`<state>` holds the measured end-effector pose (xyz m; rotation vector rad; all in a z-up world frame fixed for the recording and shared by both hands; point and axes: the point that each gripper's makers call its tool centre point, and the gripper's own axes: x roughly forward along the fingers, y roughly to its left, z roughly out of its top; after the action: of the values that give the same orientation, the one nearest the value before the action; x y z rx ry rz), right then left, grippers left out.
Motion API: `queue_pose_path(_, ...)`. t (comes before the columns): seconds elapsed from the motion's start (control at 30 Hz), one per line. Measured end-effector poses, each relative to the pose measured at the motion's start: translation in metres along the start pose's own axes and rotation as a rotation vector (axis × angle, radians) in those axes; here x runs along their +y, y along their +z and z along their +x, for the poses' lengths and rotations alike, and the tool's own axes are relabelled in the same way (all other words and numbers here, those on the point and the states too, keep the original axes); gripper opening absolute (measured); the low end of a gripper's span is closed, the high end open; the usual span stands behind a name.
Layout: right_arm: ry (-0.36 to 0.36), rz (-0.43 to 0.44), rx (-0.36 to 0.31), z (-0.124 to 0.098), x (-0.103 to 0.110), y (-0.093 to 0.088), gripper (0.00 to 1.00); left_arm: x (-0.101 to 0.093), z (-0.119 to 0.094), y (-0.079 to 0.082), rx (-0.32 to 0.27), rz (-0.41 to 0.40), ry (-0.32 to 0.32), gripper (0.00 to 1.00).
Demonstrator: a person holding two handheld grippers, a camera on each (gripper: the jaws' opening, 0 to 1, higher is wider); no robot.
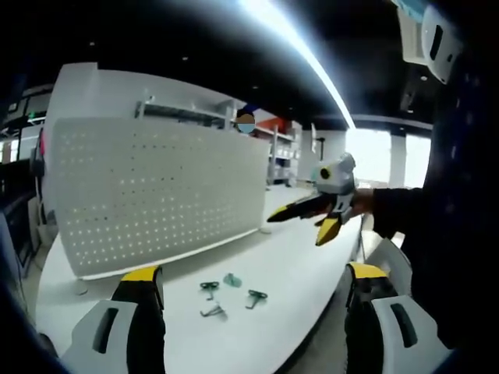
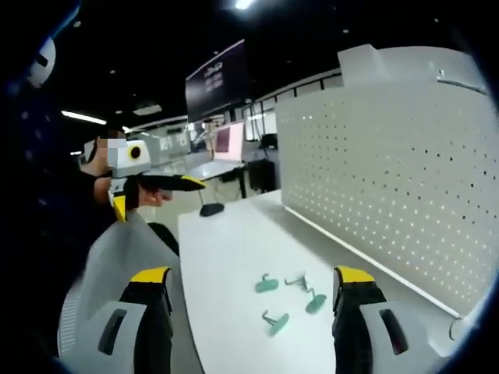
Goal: Insert the hook assembly into the mounting plate slot until the hook locks in place.
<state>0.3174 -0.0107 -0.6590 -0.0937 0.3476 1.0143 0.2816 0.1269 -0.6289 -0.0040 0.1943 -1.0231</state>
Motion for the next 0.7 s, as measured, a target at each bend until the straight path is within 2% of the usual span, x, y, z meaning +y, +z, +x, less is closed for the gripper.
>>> queue_pose_path(0.23,0.030,-0.009,0.029,0.020,0.004,-0.008,0.86,0.001,-0.001,-0.002,-0.002,-0.003,0.007,0.98)
queue_pose_path(0.47,0.030,0.008,0.016,0.039,-0.001,-0.011,0.84,-0.001,-0.002,-0.004,0.001,-0.007,0.004,0.98)
queue_pose_path(0.7,0.057,0.005,0.047,0.062,0.002,-0.022,0.79,-0.003,-0.001,-0.003,0.002,-0.005,-0.004,0.98)
